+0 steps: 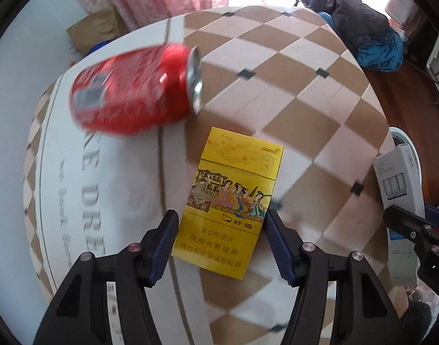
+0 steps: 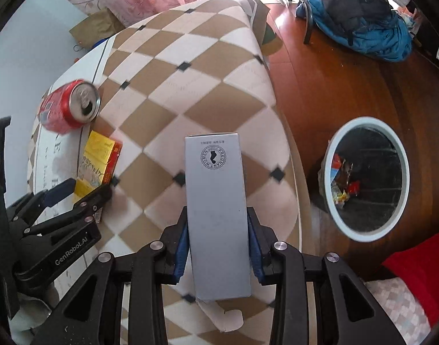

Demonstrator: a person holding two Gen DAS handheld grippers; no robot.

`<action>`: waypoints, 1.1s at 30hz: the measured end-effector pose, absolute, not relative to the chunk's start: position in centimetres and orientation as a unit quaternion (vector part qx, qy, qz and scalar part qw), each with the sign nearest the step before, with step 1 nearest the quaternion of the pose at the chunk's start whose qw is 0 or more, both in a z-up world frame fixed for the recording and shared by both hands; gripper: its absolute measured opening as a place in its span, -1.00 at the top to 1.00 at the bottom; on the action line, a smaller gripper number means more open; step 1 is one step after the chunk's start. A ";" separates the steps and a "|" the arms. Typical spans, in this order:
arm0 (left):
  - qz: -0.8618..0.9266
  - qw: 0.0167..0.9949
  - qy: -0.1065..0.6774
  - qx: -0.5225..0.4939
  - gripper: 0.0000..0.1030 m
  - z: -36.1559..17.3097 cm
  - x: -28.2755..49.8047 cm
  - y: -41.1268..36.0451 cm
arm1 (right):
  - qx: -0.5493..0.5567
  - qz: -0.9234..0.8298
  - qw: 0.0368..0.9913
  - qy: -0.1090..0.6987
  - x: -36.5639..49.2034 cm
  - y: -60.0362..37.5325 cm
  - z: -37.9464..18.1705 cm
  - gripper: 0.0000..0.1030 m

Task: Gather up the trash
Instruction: 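Grasp the white-blue box with the right tool while the left tool grasps the yellow cigarette box, then carry both boxes over the trash bin and open both tools to drop them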

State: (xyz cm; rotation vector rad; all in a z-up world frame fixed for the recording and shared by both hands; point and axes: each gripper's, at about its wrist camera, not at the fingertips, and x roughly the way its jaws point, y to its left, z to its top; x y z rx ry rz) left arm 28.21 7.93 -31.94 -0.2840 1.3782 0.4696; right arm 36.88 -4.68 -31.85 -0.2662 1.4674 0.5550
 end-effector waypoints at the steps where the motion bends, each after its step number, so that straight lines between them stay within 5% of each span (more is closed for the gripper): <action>1: 0.215 0.736 0.627 -0.137 -0.13 -31.9 27.4 7.5 | -0.118 0.251 0.699 0.660 36.3 -5.0 -31.8 0.27; 11: 0.249 0.718 0.619 -0.199 -0.13 -30.3 16.3 4.9 | -0.154 0.296 0.678 0.655 28.6 -6.0 -31.5 0.27; 21: 0.215 0.713 0.651 -0.145 -0.17 -32.0 17.1 4.3 | -0.145 0.282 0.672 0.669 25.8 -8.0 -32.0 0.24; 24: 0.207 0.713 0.654 -0.145 -0.17 -32.0 17.8 4.4 | -0.143 0.278 0.671 0.672 25.8 -8.3 -32.1 0.06; 33: 0.202 0.723 0.643 -0.153 -0.11 -32.4 16.5 4.1 | -0.163 0.285 0.683 0.652 24.8 -7.5 -32.2 0.21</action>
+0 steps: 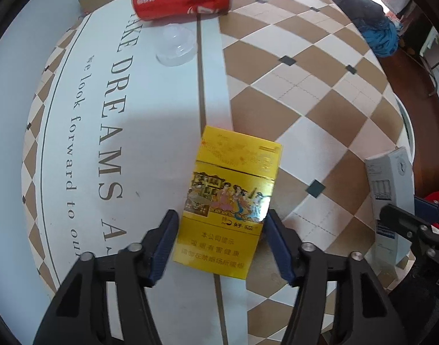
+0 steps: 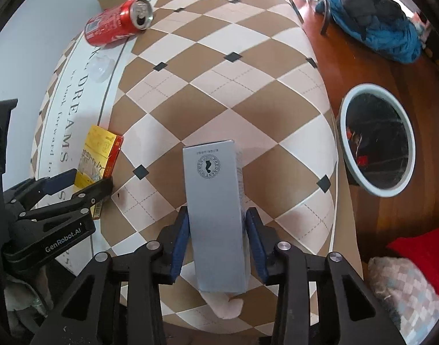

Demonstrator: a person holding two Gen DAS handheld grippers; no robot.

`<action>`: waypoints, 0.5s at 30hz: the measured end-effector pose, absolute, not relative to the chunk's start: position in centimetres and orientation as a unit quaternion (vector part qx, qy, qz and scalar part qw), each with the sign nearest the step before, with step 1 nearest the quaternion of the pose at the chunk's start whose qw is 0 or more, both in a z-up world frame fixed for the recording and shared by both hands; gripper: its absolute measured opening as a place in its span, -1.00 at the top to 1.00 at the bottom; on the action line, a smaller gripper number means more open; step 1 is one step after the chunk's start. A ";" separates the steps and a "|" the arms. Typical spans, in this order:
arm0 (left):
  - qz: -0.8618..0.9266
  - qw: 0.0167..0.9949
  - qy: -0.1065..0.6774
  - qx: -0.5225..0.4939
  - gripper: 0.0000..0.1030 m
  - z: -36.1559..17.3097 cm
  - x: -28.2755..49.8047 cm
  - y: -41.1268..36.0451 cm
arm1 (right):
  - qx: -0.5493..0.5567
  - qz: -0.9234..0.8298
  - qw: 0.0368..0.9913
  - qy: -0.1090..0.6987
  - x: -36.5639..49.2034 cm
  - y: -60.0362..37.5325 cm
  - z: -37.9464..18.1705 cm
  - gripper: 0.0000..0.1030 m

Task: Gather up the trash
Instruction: 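Carry both boxes over the trash bin and open both tools to drop them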

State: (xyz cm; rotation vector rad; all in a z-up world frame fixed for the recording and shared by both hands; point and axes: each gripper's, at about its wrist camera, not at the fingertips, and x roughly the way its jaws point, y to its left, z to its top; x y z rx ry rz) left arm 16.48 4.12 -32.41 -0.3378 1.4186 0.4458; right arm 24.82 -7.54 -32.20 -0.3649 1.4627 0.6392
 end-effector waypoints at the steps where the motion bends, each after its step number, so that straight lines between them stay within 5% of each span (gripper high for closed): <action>1: 0.207 0.724 0.641 -0.147 -0.10 -32.3 16.3 3.9 | -0.162 0.289 0.684 0.649 24.6 -7.5 -32.1 0.22; 15: 0.241 0.794 0.542 -0.134 -0.09 -20.7 14.4 -2.4 | -0.042 0.331 0.743 0.581 25.1 -13.6 -22.7 0.24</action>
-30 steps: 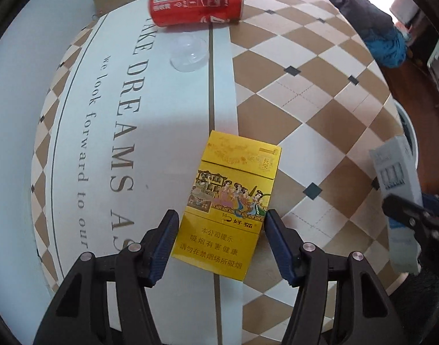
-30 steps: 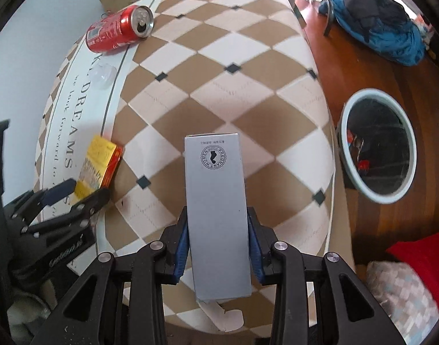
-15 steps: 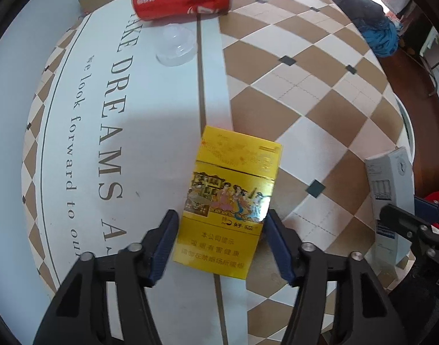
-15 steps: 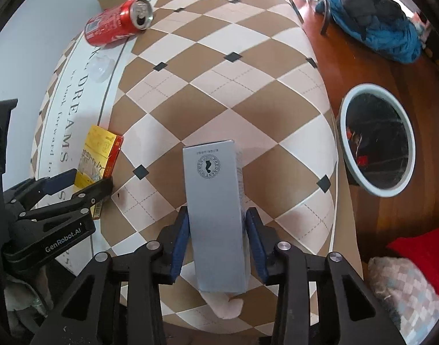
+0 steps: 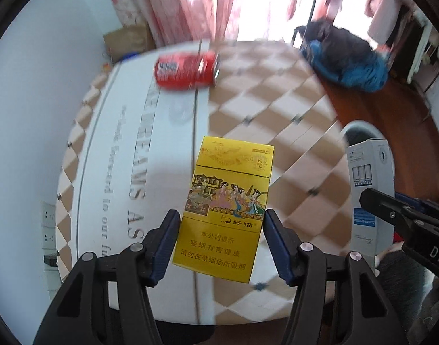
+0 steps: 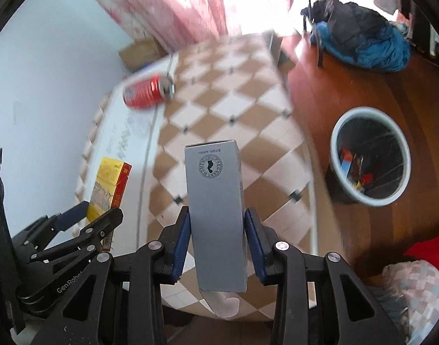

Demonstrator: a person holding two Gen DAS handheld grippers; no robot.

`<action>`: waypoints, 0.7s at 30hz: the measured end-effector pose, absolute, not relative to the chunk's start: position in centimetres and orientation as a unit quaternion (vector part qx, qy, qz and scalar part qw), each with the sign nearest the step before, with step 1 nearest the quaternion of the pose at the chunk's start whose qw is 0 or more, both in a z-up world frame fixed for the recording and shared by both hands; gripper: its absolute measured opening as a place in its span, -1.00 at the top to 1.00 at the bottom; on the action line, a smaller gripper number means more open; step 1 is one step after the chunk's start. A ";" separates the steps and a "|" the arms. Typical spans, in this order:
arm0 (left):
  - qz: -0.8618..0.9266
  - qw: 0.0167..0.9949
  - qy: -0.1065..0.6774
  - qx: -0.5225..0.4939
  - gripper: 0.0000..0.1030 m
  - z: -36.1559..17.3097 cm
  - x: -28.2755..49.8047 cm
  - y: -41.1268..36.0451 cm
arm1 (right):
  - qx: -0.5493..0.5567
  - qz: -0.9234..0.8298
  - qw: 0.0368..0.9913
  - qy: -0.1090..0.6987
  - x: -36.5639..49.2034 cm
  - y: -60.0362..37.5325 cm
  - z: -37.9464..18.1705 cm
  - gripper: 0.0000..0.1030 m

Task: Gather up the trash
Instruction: 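Carry both boxes over the trash bin and open both tools to drop them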

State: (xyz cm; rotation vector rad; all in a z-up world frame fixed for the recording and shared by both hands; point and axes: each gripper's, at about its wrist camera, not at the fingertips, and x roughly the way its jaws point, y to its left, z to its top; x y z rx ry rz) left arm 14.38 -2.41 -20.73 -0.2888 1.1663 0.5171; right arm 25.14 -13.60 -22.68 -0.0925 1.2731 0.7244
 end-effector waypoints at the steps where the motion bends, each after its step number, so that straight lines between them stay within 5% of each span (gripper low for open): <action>1: 0.238 0.800 0.534 -0.133 -0.09 -19.9 15.2 -2.8 | -0.029 0.332 0.750 0.571 25.8 -14.9 -21.2 0.24; 11: 0.147 0.867 0.462 -0.115 -0.06 -11.6 24.9 -10.0 | 0.057 0.279 0.815 0.504 33.3 -27.7 -13.0 0.24; 21: 0.034 0.835 0.524 -0.163 -0.05 -19.3 40.5 -17.3 | 0.068 0.183 0.802 0.565 44.0 -36.6 -20.8 0.24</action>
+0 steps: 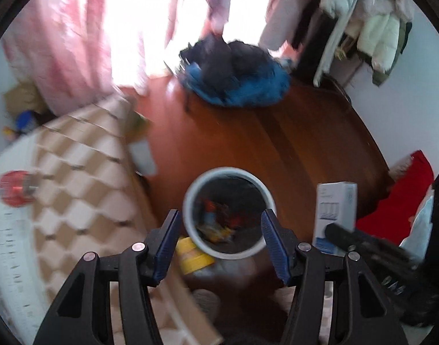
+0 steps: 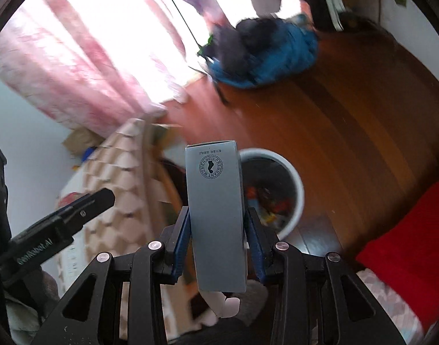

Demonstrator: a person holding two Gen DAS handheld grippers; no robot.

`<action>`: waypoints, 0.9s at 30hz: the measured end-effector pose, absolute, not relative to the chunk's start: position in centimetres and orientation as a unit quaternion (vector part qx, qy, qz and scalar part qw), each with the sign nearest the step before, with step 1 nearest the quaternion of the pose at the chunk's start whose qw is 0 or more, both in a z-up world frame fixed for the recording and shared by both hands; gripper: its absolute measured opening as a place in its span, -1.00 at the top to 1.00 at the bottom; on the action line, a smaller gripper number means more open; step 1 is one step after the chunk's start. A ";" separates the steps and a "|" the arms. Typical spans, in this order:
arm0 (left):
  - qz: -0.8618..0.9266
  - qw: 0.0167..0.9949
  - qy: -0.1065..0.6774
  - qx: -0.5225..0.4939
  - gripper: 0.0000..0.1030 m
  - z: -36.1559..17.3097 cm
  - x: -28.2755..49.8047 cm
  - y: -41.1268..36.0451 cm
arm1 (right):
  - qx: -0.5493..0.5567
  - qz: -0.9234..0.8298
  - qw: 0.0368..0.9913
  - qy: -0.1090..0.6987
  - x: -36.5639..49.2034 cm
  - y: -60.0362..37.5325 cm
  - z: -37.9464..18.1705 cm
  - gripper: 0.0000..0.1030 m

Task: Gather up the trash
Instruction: 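Carry both boxes over the trash bin and open both tools to drop them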

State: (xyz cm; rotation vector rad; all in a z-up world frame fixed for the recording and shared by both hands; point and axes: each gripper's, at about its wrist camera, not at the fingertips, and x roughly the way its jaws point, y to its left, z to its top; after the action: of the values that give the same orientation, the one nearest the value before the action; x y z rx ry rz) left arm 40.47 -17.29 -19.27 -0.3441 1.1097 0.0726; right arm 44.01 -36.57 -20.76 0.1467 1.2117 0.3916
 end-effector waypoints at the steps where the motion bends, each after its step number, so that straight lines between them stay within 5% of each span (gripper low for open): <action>1: 0.029 0.827 0.536 -0.168 -0.05 -20.8 41.9 -17.6 | 0.070 0.176 0.797 0.574 45.1 -37.0 -22.3 0.24; 10: 0.041 0.761 0.624 -0.170 -0.09 -31.6 49.4 -17.9 | 0.079 0.138 0.749 0.643 52.5 -37.9 -34.8 0.17; 11: 0.046 0.758 0.629 -0.168 -0.20 -32.2 49.4 -17.7 | 0.082 0.139 0.742 0.650 53.0 -37.8 -35.8 0.08; 13: 0.058 0.754 0.635 -0.160 -0.51 -33.2 49.1 -17.4 | 0.079 0.126 0.735 0.661 53.5 -37.9 -37.5 -0.75; 14: 0.063 0.754 0.636 -0.154 -0.77 -33.4 49.1 -17.4 | 0.071 0.120 0.736 0.663 53.6 -37.9 -38.2 -0.86; 16: 0.074 0.753 0.639 -0.140 -0.90 -34.0 48.8 -17.4 | 0.054 0.108 0.736 0.666 53.1 -38.2 -38.9 -0.88; 27: 0.101 0.763 0.633 -0.082 -0.91 -33.9 46.4 -18.2 | -0.020 0.058 0.747 0.662 50.4 -38.0 -38.3 -1.00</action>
State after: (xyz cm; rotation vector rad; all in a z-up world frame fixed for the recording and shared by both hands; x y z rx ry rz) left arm 46.37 -18.24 -33.94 -0.1774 1.3774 0.2195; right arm 50.37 -38.04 -38.25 -0.0427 1.4495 0.1264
